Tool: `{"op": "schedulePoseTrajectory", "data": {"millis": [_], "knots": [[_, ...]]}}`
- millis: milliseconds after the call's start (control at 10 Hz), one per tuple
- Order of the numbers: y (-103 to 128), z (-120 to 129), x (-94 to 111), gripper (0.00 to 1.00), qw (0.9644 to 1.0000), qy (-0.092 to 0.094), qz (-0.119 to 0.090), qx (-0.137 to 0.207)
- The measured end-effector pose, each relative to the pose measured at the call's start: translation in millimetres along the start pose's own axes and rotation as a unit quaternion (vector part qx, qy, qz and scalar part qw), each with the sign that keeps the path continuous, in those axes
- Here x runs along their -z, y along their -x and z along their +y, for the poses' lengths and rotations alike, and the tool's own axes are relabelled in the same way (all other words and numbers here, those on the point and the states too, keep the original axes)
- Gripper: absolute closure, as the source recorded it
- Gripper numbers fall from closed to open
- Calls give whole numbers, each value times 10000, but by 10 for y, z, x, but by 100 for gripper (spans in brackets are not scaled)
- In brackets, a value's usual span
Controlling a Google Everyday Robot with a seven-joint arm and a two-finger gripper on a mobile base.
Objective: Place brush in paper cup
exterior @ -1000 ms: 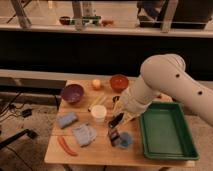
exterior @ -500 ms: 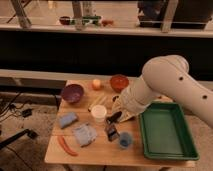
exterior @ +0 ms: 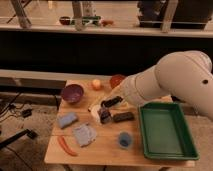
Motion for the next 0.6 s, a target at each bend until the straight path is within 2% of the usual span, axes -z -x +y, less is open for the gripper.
{"op": "schedulePoseTrajectory", "data": {"millis": [200,600], "knots": [[20,-146,52,85,9996,-223,44,138],[70,-395,31,85,9986,-295,16,436]]}}
